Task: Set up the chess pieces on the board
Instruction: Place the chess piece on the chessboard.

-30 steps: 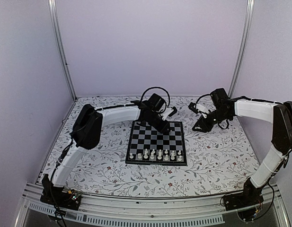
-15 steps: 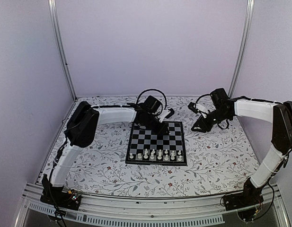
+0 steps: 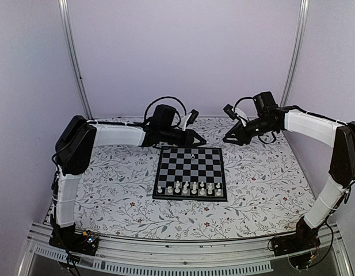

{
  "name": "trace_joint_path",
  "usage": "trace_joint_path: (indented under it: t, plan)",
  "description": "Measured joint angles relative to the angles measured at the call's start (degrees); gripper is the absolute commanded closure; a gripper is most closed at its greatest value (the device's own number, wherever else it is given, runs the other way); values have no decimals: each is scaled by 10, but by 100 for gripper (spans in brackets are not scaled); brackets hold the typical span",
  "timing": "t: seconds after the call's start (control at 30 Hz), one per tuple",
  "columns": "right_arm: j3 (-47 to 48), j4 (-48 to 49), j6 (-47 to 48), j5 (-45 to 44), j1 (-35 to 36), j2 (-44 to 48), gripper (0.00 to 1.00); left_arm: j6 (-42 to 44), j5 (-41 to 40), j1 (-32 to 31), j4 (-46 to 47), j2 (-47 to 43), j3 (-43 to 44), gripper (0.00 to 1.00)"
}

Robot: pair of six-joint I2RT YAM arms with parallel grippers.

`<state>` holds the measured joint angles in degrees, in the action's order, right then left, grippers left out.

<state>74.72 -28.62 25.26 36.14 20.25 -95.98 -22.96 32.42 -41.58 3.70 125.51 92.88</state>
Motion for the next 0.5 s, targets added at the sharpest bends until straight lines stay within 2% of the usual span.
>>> trace_joint_path:
  t: [0.17, 0.5]
  plan:
    - [10, 16, -2, 11, 24, 0, 65, -62, 52, 6, 73, -5, -18, 88]
    - [37, 32, 3, 10, 59, -14, 64, -134, 122, 7, 150, -5, -36, 87]
